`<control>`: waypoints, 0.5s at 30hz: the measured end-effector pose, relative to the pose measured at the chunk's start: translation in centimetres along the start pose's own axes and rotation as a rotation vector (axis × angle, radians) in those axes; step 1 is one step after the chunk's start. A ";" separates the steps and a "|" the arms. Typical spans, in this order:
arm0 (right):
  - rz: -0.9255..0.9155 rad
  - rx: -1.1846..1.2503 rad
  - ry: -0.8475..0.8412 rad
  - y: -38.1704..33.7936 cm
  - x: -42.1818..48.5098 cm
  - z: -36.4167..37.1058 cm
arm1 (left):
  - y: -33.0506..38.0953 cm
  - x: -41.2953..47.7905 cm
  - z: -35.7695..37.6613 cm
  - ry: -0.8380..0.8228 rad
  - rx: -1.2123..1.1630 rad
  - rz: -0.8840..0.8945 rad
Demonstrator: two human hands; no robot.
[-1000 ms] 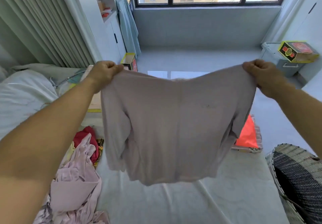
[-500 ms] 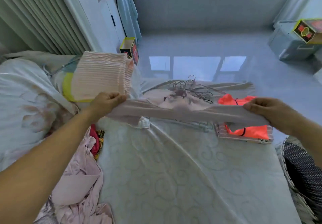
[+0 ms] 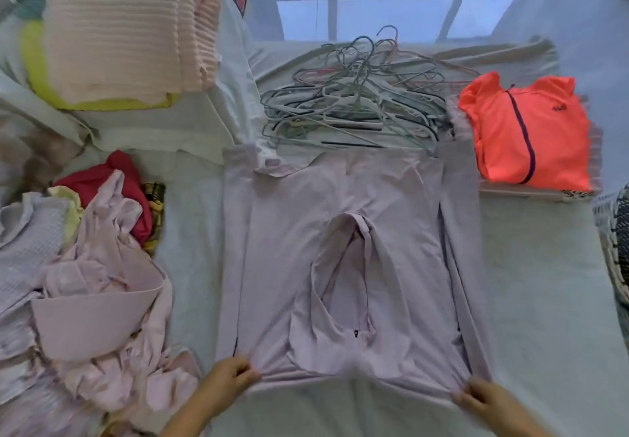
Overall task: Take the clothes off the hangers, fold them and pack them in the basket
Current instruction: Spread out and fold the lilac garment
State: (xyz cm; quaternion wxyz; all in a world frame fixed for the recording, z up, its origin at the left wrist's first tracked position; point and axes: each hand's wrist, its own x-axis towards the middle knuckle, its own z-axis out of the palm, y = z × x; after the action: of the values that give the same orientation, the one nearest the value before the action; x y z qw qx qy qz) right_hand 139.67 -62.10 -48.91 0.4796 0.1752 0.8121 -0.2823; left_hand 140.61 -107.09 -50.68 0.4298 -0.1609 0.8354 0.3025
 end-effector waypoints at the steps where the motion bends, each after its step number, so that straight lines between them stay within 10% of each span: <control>1: 0.034 -0.003 0.005 1.0 0.4 1.2 | -1.1 0.2 1.4 -0.019 0.016 -0.011; 7: 0.051 -0.053 0.007 2.6 3.0 4.7 | -2.5 1.8 4.9 -0.033 0.071 -0.088; 15: -0.422 0.148 0.482 -13.8 8.8 3.8 | 13.0 9.4 1.4 0.445 -0.339 0.226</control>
State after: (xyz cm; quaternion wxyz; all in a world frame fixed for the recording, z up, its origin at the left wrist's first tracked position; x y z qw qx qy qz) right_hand 130.38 -75.11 -54.04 0.1905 0.0992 0.8981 -0.3839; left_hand 129.16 -96.31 -54.24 0.1669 -0.1984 0.8593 0.4408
